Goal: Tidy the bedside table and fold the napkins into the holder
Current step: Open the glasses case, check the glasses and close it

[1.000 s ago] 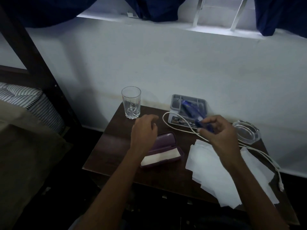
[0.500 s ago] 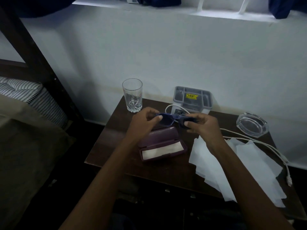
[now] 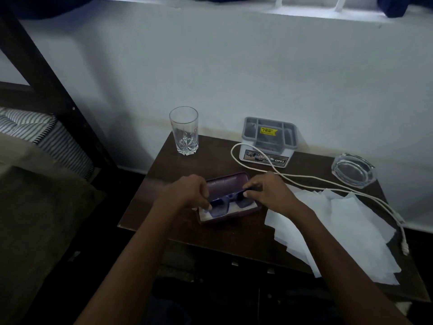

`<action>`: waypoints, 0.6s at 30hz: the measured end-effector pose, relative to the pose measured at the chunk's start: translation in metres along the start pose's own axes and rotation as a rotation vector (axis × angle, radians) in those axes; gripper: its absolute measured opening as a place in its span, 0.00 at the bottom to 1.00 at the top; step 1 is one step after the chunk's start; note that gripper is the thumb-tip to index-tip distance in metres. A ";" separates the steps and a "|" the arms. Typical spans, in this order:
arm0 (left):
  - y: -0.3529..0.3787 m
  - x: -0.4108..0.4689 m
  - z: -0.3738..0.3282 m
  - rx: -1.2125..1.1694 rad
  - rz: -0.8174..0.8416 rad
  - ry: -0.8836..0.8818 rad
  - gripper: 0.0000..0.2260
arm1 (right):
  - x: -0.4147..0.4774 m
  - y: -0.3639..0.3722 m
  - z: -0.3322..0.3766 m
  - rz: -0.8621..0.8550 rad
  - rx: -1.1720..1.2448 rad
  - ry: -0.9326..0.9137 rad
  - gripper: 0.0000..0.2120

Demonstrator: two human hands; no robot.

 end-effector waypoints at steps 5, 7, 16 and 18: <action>0.004 0.002 0.000 0.007 0.073 -0.059 0.08 | 0.002 0.004 -0.002 0.041 -0.084 -0.067 0.07; 0.004 0.002 -0.001 -0.004 0.062 -0.076 0.08 | 0.002 0.008 -0.003 0.062 -0.136 -0.090 0.06; 0.005 0.006 0.002 -0.038 0.007 -0.140 0.11 | 0.002 0.010 -0.008 0.058 -0.090 0.075 0.06; 0.003 0.007 0.003 -0.038 0.026 -0.145 0.09 | 0.001 0.005 -0.007 0.048 -0.008 0.124 0.06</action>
Point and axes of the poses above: each hand's wrist, its own x-axis towards the middle knuckle, its own y-axis out of the palm, z = x × y, the point moved 3 cm from there along x, towards the middle knuckle, and after that the axes turned 3 degrees about -x, right-handed, at the moved point
